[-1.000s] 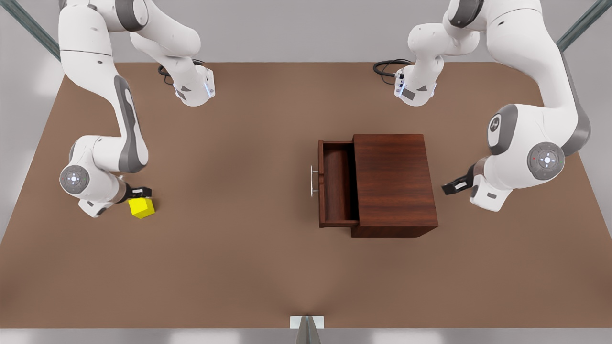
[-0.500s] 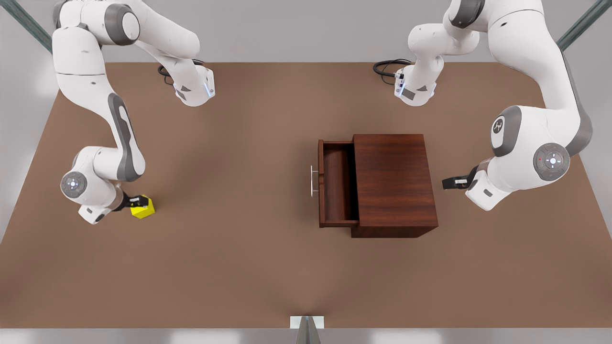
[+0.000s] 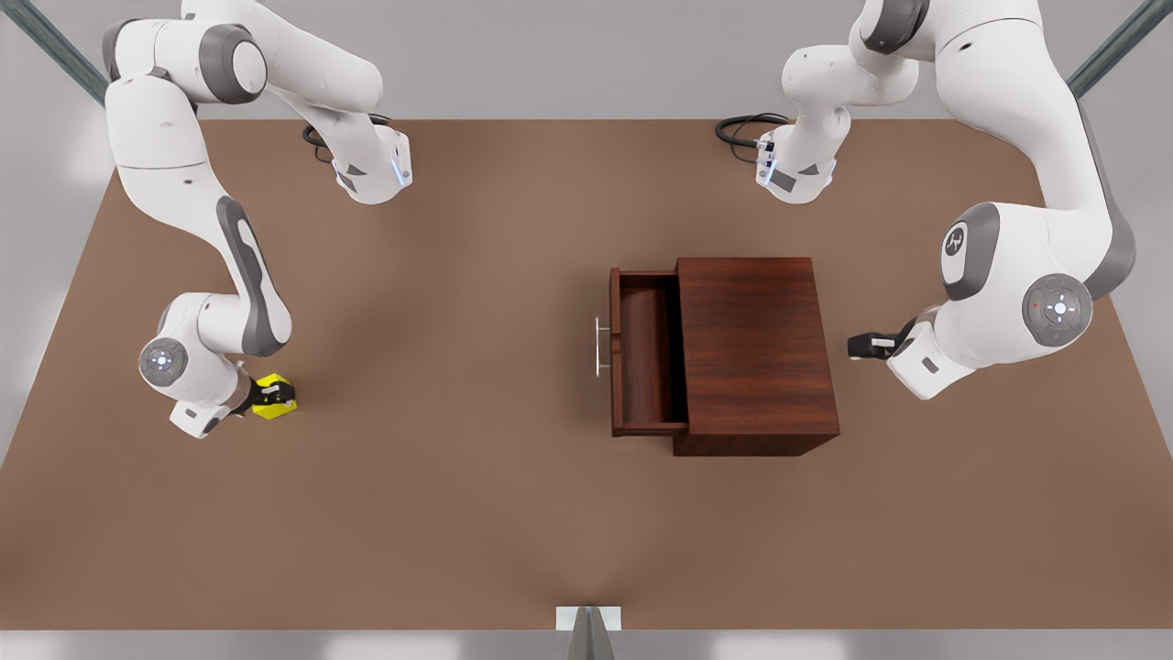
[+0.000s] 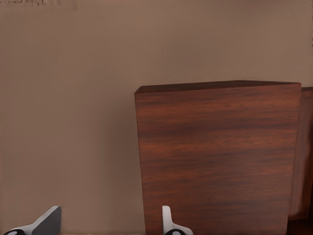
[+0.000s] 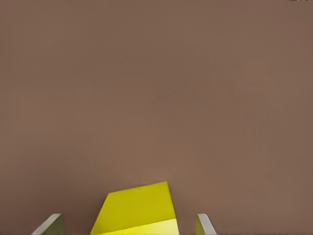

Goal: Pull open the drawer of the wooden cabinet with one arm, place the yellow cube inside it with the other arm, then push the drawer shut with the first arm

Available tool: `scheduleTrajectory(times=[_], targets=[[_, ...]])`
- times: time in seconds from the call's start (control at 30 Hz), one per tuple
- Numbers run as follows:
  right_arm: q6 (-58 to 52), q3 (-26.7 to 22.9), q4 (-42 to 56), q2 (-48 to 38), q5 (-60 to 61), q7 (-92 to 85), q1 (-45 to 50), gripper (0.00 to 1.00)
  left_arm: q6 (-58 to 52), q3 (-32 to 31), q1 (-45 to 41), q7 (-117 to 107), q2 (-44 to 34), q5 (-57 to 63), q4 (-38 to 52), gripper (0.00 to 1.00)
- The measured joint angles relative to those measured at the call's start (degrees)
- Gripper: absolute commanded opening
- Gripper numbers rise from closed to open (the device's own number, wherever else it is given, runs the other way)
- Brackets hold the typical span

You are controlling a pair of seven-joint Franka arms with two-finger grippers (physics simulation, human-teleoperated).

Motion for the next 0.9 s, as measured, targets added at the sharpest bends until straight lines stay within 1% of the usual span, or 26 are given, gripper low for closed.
scheduleTrajectory(times=[0.4,0.67,0.9], targets=[[5.7,0.4,-0.8,3.3,-0.3,-1.2,-0.5,1.00,0.0,0.0,0.0,3.0,0.0,0.0,0.0,1.00],[6.9,0.7,-3.9,1.2,-0.3,-1.6,-1.2,1.00,0.0,0.0,0.0,4.1,0.0,0.0,0.0,1.00],[7.6,0.8,-4.7,1.2,-0.3,-1.6,-1.3,1.00,-0.6,0.0,0.0,4.6,-0.1,0.0,-0.6,1.00]])
